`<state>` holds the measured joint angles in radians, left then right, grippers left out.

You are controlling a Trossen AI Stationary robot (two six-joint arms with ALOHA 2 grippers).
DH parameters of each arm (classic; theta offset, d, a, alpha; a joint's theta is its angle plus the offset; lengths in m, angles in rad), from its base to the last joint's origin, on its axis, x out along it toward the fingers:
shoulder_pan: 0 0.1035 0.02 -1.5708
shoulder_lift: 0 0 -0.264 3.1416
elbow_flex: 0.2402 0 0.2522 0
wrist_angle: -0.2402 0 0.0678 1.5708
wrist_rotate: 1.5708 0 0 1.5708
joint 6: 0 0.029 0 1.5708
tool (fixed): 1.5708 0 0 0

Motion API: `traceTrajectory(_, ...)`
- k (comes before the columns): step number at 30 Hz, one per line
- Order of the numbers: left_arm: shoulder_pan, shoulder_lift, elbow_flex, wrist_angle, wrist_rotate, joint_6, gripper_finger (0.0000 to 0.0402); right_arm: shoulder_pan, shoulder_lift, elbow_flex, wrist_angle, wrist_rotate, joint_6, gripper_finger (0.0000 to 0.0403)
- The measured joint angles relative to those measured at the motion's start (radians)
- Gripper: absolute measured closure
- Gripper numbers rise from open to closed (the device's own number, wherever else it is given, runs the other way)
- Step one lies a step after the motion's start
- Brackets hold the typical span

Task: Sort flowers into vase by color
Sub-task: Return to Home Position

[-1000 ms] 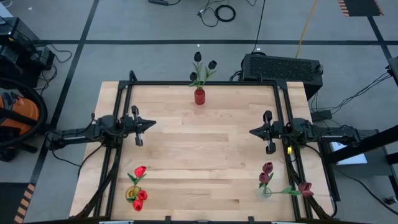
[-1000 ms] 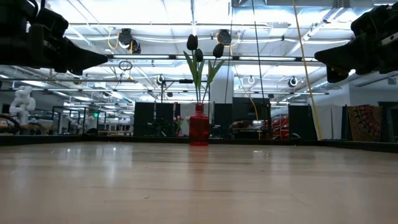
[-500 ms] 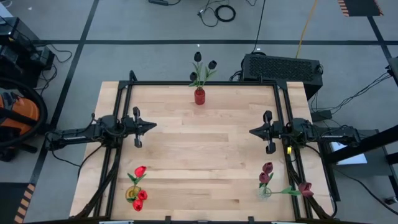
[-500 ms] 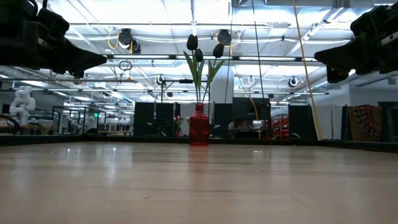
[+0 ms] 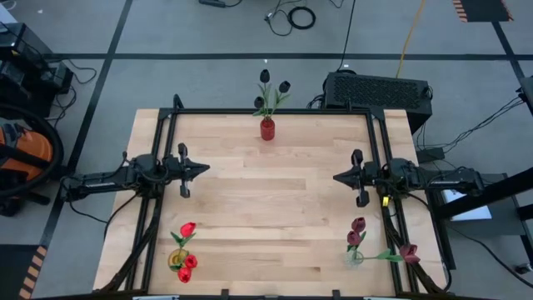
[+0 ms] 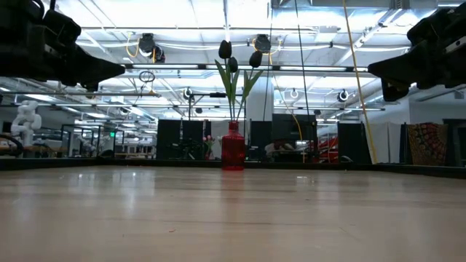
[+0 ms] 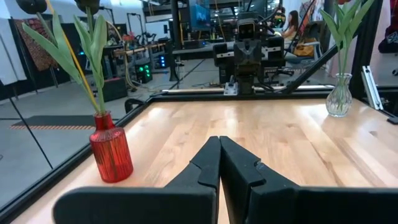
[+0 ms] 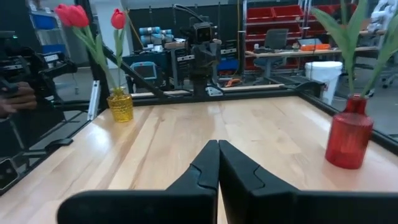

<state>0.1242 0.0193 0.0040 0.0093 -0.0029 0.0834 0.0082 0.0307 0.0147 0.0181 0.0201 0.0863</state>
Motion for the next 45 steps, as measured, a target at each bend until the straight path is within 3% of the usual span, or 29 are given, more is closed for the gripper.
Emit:
traceTrajectory(5,0.000,0.000,0.000,0.000,0.000,0.000,0.0392,0.000,0.000,0.000,-0.003,-0.046,0.014,0.0403)
traceTrajectory(15,0.000,0.000,0.000,0.002,0.003,-0.003,0.0392,0.011,-0.002,0.000,-0.002,-0.052,0.041,0.0403)
traceTrajectory(23,-0.001,0.000,0.000,0.004,0.075,-0.052,0.0392,0.057,-0.002,0.000,-0.002,-0.047,0.025,0.0403)
traceTrajectory(45,-0.023,0.000,0.000,0.016,0.112,0.003,0.0392,0.060,-0.002,0.000,-0.001,-0.044,-0.001,0.0403)
